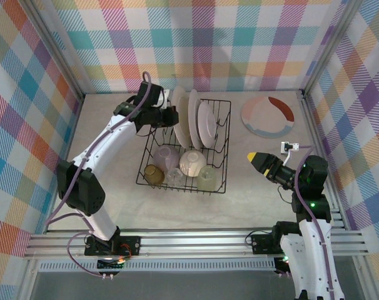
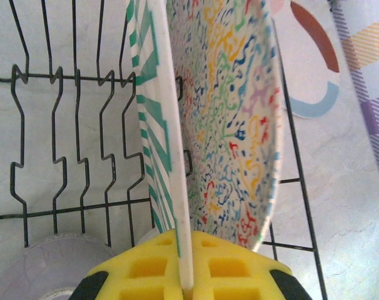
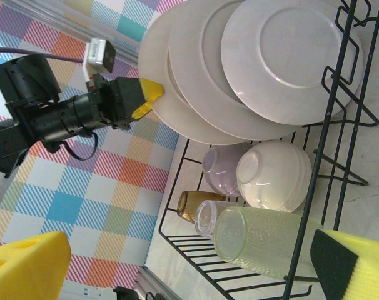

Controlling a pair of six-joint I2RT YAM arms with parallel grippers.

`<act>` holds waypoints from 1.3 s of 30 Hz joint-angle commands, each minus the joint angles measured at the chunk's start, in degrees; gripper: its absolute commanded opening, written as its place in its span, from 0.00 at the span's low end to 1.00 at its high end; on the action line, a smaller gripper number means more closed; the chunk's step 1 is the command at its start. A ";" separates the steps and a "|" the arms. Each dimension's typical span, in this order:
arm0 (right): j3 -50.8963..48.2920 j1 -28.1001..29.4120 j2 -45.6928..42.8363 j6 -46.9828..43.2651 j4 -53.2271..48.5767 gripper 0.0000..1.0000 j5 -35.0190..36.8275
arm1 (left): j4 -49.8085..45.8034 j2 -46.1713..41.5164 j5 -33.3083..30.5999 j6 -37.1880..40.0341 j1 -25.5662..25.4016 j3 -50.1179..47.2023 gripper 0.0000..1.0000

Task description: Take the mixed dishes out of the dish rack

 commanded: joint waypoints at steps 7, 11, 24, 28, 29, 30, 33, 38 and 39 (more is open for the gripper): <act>-0.14 0.61 -0.14 0.12 1.54 0.99 -0.37 | -1.64 -6.68 -2.87 0.78 0.15 4.49 0.00; 0.43 0.75 -0.27 -0.05 0.99 0.99 0.12 | -3.00 -9.25 -5.52 2.39 0.17 4.68 0.00; 1.86 2.22 1.41 -0.94 -1.05 0.99 3.85 | -1.82 -23.59 -13.77 13.26 -3.08 -0.55 0.00; 2.81 3.19 3.67 -0.61 -0.12 0.99 3.97 | 1.70 -29.27 -21.32 22.85 -9.30 -5.59 0.00; 3.05 3.42 4.25 -0.50 0.24 0.99 4.04 | 2.46 -30.26 -23.25 25.46 -10.98 -6.72 0.00; 3.33 3.79 4.68 -0.32 0.65 0.99 4.16 | 3.38 -31.44 -26.01 28.59 -13.24 -8.27 0.00; 4.46 4.58 6.45 0.24 1.84 0.99 4.12 | 7.57 -34.09 -35.10 39.15 -20.71 -13.24 0.00; 7.29 5.76 9.20 1.51 3.45 0.99 3.34 | 16.51 -35.80 -48.96 54.09 -30.29 -22.25 0.00; 8.00 5.82 9.56 1.89 3.68 0.99 3.11 | 19.02 -36.20 -50.99 56.72 -31.72 -24.14 0.00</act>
